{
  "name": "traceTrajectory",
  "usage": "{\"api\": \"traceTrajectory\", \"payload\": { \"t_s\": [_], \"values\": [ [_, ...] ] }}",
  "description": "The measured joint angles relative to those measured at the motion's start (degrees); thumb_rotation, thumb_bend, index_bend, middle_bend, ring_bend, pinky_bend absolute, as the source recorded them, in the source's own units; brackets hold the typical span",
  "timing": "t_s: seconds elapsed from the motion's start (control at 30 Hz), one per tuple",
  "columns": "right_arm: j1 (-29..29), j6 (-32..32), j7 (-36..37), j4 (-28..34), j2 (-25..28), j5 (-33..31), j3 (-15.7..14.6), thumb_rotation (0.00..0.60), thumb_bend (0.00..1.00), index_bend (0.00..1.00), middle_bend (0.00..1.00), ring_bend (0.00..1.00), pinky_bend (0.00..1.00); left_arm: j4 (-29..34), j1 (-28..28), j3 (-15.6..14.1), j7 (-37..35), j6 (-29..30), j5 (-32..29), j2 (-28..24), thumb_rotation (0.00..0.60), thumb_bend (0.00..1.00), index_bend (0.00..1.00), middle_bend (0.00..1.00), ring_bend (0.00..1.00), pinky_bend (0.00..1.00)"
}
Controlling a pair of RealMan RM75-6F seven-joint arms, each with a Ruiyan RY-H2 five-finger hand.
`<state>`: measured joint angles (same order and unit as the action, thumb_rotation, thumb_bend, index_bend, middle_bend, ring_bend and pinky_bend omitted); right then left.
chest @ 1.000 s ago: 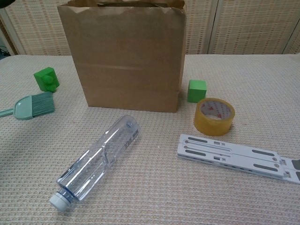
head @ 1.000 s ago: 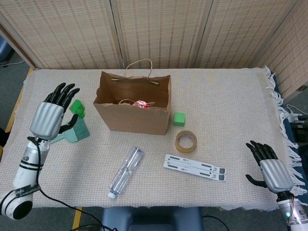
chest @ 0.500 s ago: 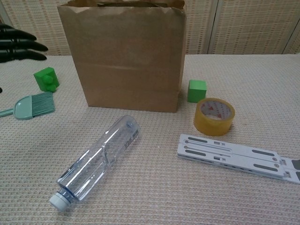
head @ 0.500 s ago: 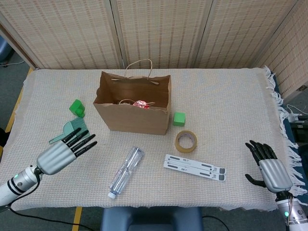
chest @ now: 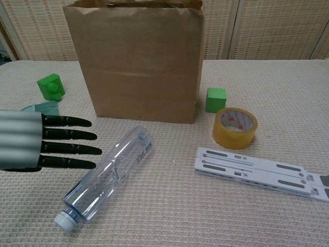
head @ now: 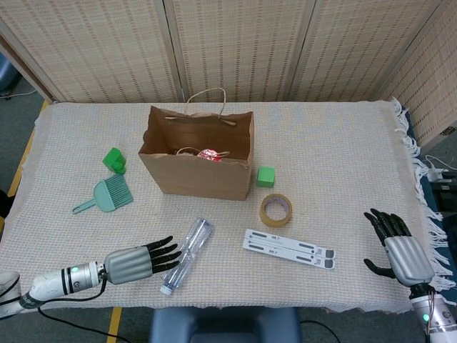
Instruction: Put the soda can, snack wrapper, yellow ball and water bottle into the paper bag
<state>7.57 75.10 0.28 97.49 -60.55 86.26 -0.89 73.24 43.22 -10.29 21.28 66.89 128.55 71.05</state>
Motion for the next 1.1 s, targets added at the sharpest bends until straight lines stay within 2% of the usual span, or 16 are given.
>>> {"api": "traceTrajectory", "payload": {
  "t_s": [0.27,0.47,0.8,1.1],
  "values": [
    [0.2,-0.7,0.6,0.3,0.4,-0.1,-0.2,0.6,0.13,0.0,0.0,0.0,0.0,2.2,1.9,0.0,4.3,-7.1,-1.6,3.8,0.6,0.37,0.0,0.0,0.0,0.07],
    [0.3,-1.0,0.6,0.5,0.6,-0.3,-0.2,0.6,0.13,0.0,0.0,0.0,0.0,1.5,2.3,-0.9,3.9,-7.3,-2.1,6.2,0.6,0.37,0.0,0.0,0.0,0.07],
    [0.4,-1.2,0.3,0.8,0.7,-0.6,-0.1,0.6,0.13,0.0,0.0,0.0,0.0,2.4,2.3,-1.9,2.8,-5.5,-2.0,7.3,0.6,0.37,0.0,0.0,0.0,0.07],
    [0.4,-1.2,-0.1,0.9,0.6,-0.7,-0.2,0.6,0.13,0.0,0.0,0.0,0.0,1.4,2.9,-2.7,5.4,-6.6,-0.6,11.2,0.6,0.37,0.0,0.0,0.0,0.07]
  ]
}}
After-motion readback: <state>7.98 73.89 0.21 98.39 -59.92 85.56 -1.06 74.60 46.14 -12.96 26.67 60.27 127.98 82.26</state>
